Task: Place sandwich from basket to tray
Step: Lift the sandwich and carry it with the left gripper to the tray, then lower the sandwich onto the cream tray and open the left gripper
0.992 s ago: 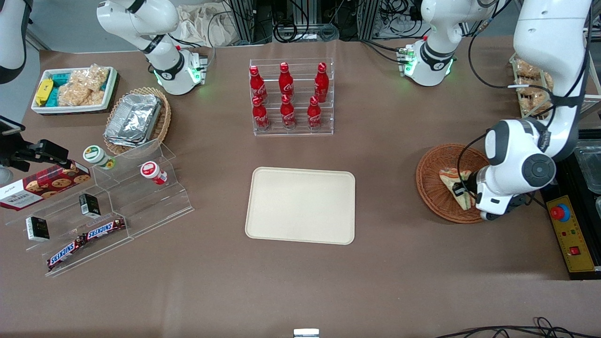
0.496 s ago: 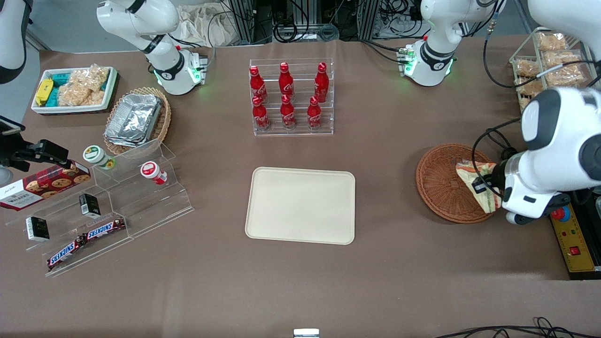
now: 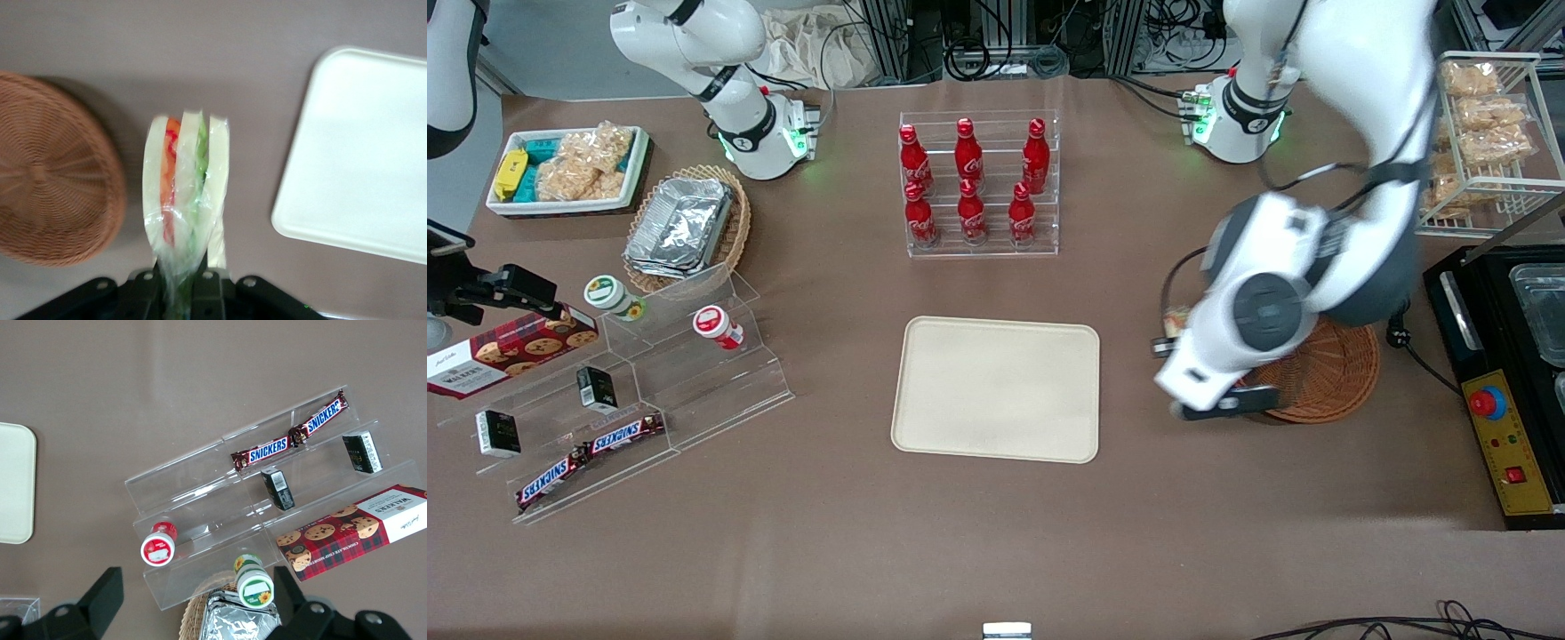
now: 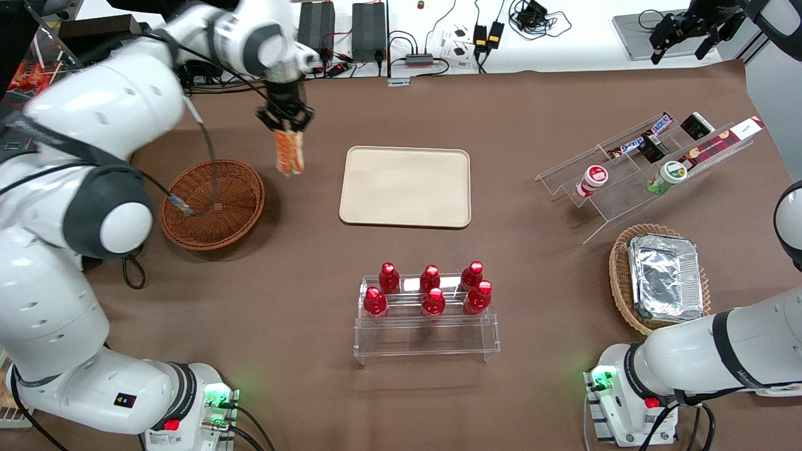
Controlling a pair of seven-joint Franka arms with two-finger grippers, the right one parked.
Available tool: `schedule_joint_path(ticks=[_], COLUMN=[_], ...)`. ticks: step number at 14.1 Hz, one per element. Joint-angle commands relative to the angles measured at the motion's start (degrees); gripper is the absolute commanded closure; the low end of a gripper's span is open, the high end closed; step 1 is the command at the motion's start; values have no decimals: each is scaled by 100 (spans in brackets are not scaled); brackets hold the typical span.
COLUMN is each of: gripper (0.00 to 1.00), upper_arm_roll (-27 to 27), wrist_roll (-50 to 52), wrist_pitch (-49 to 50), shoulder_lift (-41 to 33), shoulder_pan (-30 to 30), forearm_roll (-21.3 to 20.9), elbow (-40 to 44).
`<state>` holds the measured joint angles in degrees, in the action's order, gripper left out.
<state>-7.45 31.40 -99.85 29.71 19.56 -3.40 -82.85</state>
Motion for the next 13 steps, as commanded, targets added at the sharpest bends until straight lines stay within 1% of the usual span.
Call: schedule_joint_path(ticks=[1,3,5,10,13], gripper=[100,99,97,97,97], upper_arm_roll=[78,77,60,-80,-133], wrist_roll=[-37,-20,-29,-37,-29], wrist_pitch=[-314,-413,-552,-1597,-1950], shoulder_lift=[516,912,1159,1651,1950], shoulder_pan=[398,636,698,751,751], forearm_roll=[-38,-38,15,33,24], elbow=[304,620,822,805,797])
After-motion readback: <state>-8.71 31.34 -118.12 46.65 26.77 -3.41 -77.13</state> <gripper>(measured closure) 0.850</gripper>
